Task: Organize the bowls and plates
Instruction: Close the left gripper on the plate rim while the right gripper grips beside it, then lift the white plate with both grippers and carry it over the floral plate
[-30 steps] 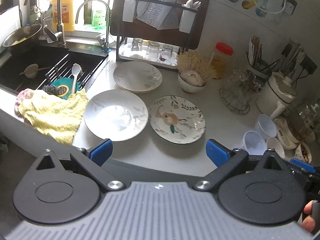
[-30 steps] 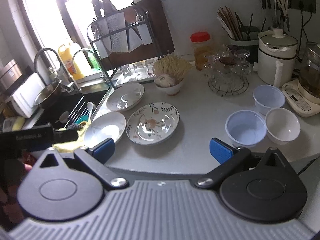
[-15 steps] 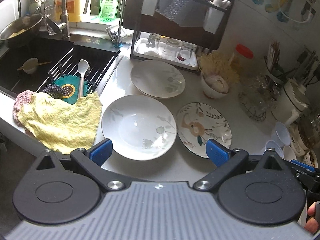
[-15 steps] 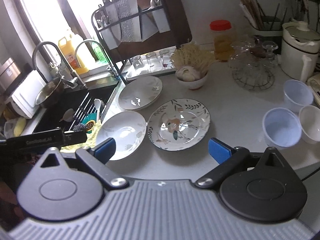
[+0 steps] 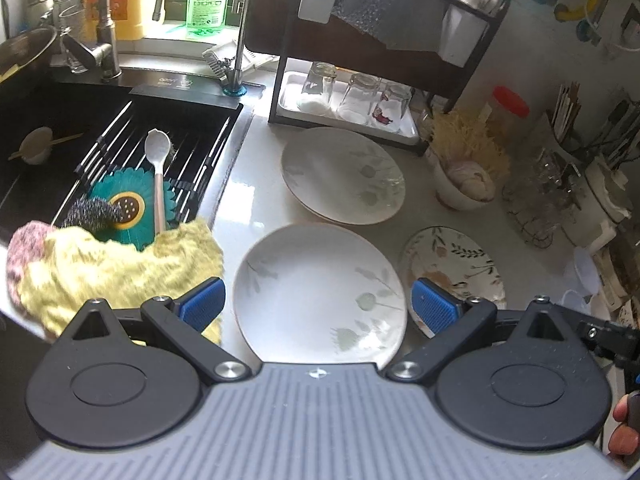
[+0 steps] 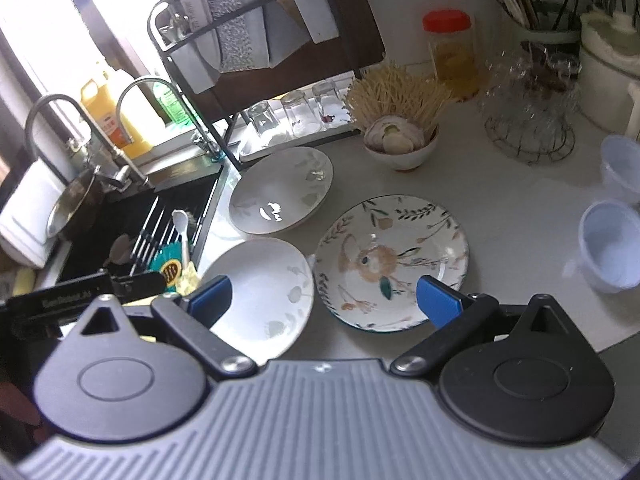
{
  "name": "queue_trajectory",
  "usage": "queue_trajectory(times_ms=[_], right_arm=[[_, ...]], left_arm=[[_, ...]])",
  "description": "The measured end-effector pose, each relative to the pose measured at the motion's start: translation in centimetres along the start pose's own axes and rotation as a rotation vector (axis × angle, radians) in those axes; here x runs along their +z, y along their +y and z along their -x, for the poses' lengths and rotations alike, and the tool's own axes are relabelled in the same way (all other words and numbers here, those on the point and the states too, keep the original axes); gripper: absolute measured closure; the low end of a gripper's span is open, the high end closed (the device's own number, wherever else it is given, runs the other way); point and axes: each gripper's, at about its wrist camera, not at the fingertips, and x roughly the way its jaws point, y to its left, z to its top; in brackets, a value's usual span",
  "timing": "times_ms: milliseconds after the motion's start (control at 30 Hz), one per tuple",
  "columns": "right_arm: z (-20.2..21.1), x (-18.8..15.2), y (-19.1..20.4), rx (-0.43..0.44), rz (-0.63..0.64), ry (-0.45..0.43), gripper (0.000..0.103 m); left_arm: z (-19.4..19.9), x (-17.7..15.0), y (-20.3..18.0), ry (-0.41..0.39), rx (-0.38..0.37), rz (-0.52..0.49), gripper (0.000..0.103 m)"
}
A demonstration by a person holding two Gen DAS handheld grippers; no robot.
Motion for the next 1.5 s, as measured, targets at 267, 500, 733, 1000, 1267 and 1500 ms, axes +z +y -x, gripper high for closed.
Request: queue_trajectory(times_ms=[267,500,733,1000,1267,1500], right_arm=[[-5.6,-1.7,0.2,0.011,-0.174,0.107,0.024],[-9.6,-3.8,1.1,-0.050,-0.228,0.155,0.030],[-12.5,-5.5,1.9,-0.073,-0.241,0.173,0.039],[-13.6,-5.8,2.1,-0.073,-0.238,0.144,0.052],[-14.8,-6.1,2.5,-0.053,-0.231,0.134,0.065],[-14.7,-5.9,2.8,-0.040,-0.211,0.132,0.065]], left_arm=[[-5.1,1.2,3.4,0.096,-0.044,-0.112,0.002],[-9.3,1.2,5.8,0.167,-0.116,-0.129,0.003],[-12.3,1.6,7.1,0.206,-0.162,-0.164,0.011],[-14.6,1.9,8.0,0.235,-0.192,-0.153,0.031],[-15.7,2.1,8.4,0.259,-0.232,-0.135,0.067],[-15.6,2.2,8.4,0.267,-0.228,-0.168,0.072]])
